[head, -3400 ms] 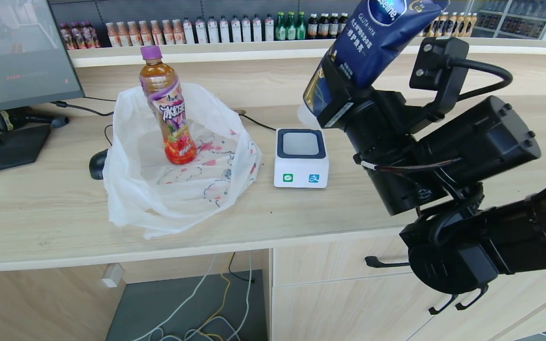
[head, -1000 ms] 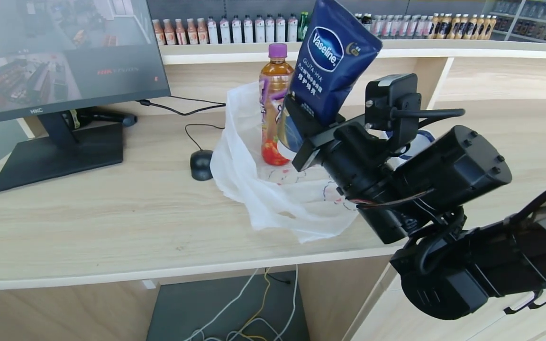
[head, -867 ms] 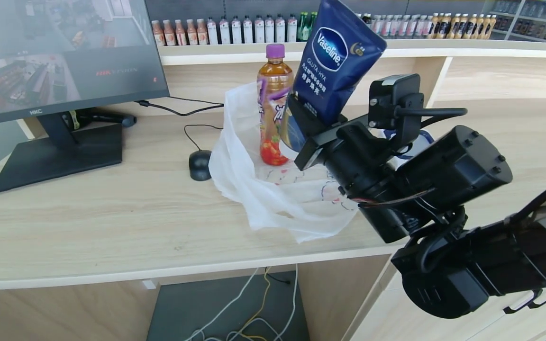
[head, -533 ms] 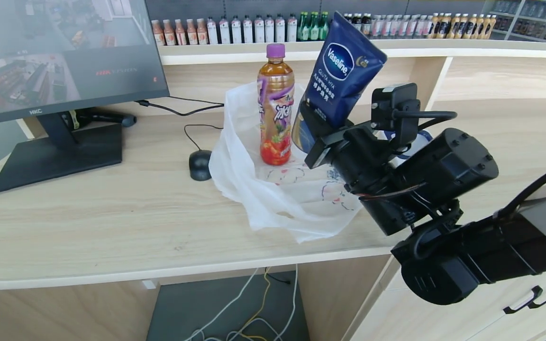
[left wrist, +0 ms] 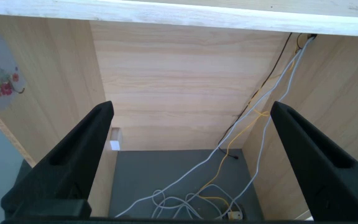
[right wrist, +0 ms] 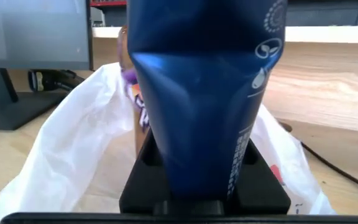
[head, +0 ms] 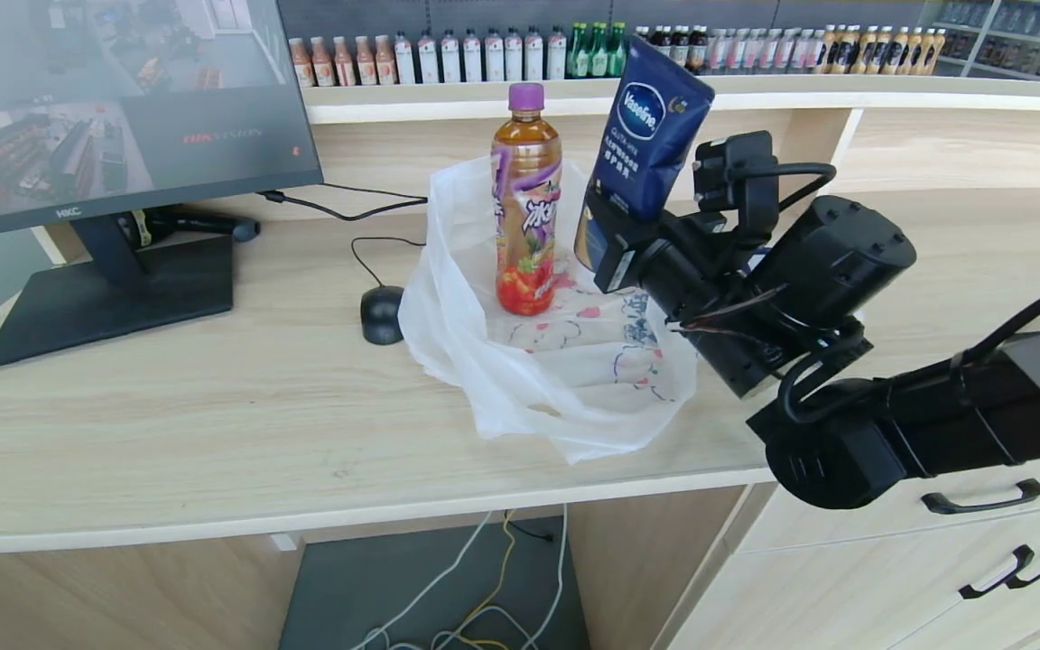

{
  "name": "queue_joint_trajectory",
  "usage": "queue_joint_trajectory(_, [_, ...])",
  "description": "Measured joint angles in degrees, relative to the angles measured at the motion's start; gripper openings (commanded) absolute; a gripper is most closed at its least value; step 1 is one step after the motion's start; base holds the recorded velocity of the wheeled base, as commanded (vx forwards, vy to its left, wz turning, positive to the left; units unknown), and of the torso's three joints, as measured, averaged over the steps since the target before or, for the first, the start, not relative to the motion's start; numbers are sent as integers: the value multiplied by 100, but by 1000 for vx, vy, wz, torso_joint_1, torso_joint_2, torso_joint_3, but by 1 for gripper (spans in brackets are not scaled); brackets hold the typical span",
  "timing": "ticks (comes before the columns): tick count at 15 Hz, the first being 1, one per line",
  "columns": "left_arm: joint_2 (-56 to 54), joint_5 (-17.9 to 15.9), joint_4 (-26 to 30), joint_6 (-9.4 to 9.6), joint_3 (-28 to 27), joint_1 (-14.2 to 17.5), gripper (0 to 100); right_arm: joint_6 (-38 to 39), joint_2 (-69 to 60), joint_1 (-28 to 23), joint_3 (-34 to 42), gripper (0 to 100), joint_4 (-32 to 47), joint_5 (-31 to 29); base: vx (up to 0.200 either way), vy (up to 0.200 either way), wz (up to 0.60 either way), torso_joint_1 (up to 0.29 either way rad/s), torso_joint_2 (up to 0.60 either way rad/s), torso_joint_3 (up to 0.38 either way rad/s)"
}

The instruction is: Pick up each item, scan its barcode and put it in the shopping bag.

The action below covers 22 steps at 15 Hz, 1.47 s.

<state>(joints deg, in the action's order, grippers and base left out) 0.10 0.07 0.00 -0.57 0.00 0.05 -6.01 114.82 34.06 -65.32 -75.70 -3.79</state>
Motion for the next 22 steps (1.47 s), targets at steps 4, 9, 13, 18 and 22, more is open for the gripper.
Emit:
queue_joint_trajectory(4, [0,0,0,-2,0,0,100,98,-20,-197,-235,0,490,7,0,0,0,0,0,0])
queue_joint_trajectory(9, [0,0,0,-2,0,0,100,77,-11,-228,-212,0,837,-22,0,0,0,0,0,0])
queue_joint_trajectory(13, [0,0,0,-2,0,0,100,57,44,-232,-196,0,925,-30,0,0,0,0,0,0])
queue_joint_trajectory(18, [0,0,0,-2,0,-5,100,40,202,-250,-190,0,928,-45,0,0,0,0,0,0])
queue_joint_trajectory(22, [0,0,0,0,0,0,100,49,279,-269,-157,0,912,-50,0,0,0,0,0,0])
